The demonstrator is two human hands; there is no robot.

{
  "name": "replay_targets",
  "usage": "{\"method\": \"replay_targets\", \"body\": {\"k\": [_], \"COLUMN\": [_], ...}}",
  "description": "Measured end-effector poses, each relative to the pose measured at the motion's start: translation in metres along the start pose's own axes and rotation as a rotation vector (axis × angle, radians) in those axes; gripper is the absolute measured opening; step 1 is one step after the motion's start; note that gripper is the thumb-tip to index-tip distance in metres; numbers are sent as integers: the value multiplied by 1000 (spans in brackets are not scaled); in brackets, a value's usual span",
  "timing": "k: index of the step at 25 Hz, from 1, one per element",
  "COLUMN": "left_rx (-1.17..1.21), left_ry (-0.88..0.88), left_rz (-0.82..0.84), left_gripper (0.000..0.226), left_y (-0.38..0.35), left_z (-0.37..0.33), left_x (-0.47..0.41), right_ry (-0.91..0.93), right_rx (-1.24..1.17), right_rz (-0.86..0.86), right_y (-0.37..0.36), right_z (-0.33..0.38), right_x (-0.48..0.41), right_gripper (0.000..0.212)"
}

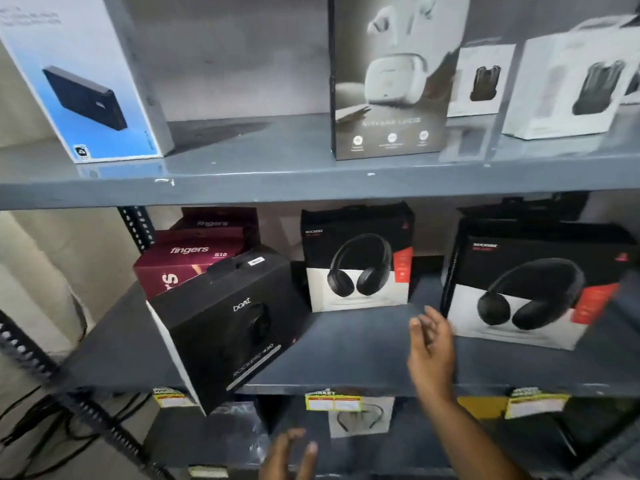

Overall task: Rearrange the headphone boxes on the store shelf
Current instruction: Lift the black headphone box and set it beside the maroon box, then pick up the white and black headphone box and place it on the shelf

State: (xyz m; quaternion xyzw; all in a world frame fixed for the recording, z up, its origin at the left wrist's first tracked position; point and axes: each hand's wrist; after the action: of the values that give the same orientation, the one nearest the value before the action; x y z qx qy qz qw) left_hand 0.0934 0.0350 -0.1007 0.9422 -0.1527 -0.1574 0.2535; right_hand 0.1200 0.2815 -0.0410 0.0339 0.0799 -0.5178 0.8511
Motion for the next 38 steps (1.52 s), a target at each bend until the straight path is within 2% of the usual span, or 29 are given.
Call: {"method": "replay_targets", "body": {"k": [2, 4, 7, 9, 10, 13, 15, 18, 20, 22, 26, 29, 35, 38], "left_rx": [234, 326, 490, 470, 452, 456, 462, 554, 640, 666, 763, 869, 845, 884], "left_ry": [-19, -68, 9, 38, 56, 148, 163, 153, 141, 102, 76, 155, 180, 209], "left_rz": [138, 235, 335, 450, 507, 604, 623, 594, 533, 457, 391, 348, 208, 214], "left_gripper": [27, 35, 54, 65, 70, 97, 95, 72, 55, 46, 41, 39, 34, 37], "left_y": [-27, -64, -119, -149, -159, -183, -192, -192, -179, -163, -121, -86, -32, -17], "left_z": [-26, -72, -143, -188, -209, -238, -238, -232, -231, -225, -193, -181, -176, -170], "left_x": [-9, -28, -55, -73, -82, -112, -120, -115, -100, -79, -52, -45, -38, -43], "right_ry": [14, 22, 26, 20, -9, -87, -95, -59, -75, -86, -48, -39, -47, -52], "right_rx": [-7, 23, 126, 221, 250, 250, 308, 247, 145, 45, -96, -107, -126, -137], "right_rz": [-138, -297, -454, -430, -384, -171, -42, 43, 32, 6, 16, 44, 210, 234], "right_y": [45, 92, 153, 191, 205, 227, 233, 248, 249, 244, 223, 210, 168, 151], "right_z": [2, 6, 26, 40, 43, 58, 55, 31, 23, 36, 52, 65, 81, 83], "right_x": [-12, -26, -52, -75, -86, -105, -112, -114, -112, -97, -67, -51, -30, -28], "right_gripper": [28, 37, 64, 81, 81, 60, 59, 67, 71, 64, 41, 33, 17, 16]}}
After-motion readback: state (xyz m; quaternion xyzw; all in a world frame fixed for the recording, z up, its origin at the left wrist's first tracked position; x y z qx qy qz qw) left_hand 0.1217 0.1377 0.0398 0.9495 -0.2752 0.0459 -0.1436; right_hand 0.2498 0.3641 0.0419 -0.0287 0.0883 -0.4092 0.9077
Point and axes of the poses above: each hand's wrist, its own x-axis away from the middle knuckle, its own y-axis out of the back of the hand, z = x × y, and after that the axes turned 6 degrees about z, right-handed
